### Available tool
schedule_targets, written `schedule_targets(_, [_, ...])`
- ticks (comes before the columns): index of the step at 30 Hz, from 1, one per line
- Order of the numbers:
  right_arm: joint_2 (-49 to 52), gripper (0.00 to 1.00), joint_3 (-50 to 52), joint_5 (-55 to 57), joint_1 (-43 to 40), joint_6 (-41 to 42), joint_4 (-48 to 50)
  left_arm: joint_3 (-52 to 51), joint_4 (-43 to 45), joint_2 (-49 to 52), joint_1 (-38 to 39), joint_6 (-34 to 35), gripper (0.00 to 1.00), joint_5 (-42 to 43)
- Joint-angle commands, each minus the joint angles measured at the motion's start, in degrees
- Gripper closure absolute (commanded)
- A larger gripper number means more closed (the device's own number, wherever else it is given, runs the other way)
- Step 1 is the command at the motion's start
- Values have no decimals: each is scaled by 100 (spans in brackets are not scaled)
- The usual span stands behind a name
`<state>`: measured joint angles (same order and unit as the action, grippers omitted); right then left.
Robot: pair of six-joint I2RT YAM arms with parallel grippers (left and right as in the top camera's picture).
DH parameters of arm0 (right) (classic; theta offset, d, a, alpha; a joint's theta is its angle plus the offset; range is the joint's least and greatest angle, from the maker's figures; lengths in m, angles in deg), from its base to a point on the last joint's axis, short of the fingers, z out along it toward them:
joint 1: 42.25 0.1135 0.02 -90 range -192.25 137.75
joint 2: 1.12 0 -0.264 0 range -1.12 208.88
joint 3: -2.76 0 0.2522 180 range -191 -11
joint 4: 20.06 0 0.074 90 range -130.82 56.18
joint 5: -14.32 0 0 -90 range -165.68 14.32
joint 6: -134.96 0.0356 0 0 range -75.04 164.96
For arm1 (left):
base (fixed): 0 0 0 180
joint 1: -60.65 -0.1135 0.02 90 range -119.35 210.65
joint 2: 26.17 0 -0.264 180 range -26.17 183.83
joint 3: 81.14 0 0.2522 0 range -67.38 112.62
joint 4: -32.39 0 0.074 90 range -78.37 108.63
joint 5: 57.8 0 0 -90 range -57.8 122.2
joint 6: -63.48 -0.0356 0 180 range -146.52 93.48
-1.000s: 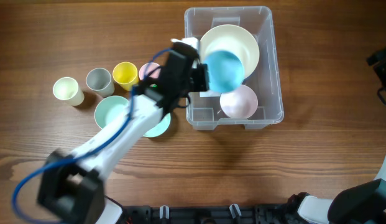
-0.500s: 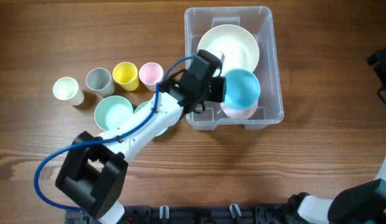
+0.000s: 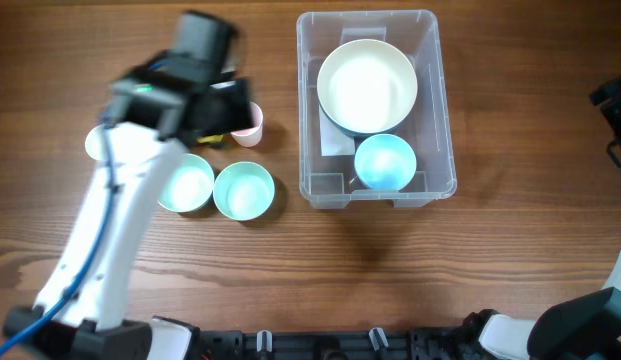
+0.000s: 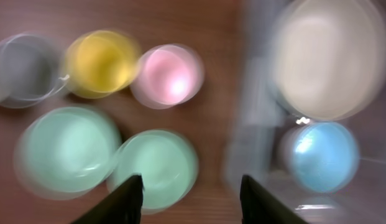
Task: Pack container
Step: 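Move the left gripper to the mint bowl and grasp it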
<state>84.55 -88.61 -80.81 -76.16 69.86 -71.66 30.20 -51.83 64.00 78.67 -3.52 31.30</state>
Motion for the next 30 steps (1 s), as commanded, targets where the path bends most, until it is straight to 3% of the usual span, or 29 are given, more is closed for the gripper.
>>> schedule_targets(1, [26, 0, -28, -31, 17, 76, 13, -83, -1047, -122, -1200, 0, 54, -391])
schedule_targets(4, [26, 1, -28, -31, 20, 79, 13, -916, -977, -125, -2186, 162, 47, -90])
schedule_targets(8, [26, 0, -28, -31, 20, 76, 13, -2457, 136, -125, -2946, 142, 44, 680])
schedule_targets(12, [26, 0, -28, -31, 20, 74, 13, -3976, 1486, -122, -3316, 142, 43, 892])
schedule_targets(15, [26, 0, -28, -31, 20, 76, 11, -4524, 2190, -120, -3335, 144, 42, 780])
schedule_targets(21, [26, 0, -28, -31, 20, 76, 11, -4826, 2533, -114, -3335, 140, 59, 481])
schedule_targets(26, [26, 0, -28, -31, 20, 76, 13, -4819, 2498, -125, -3338, 142, 96, 297])
schedule_targets(30, [26, 0, -28, -31, 20, 76, 13, -4791, 2179, -367, -3335, 144, 96, 297])
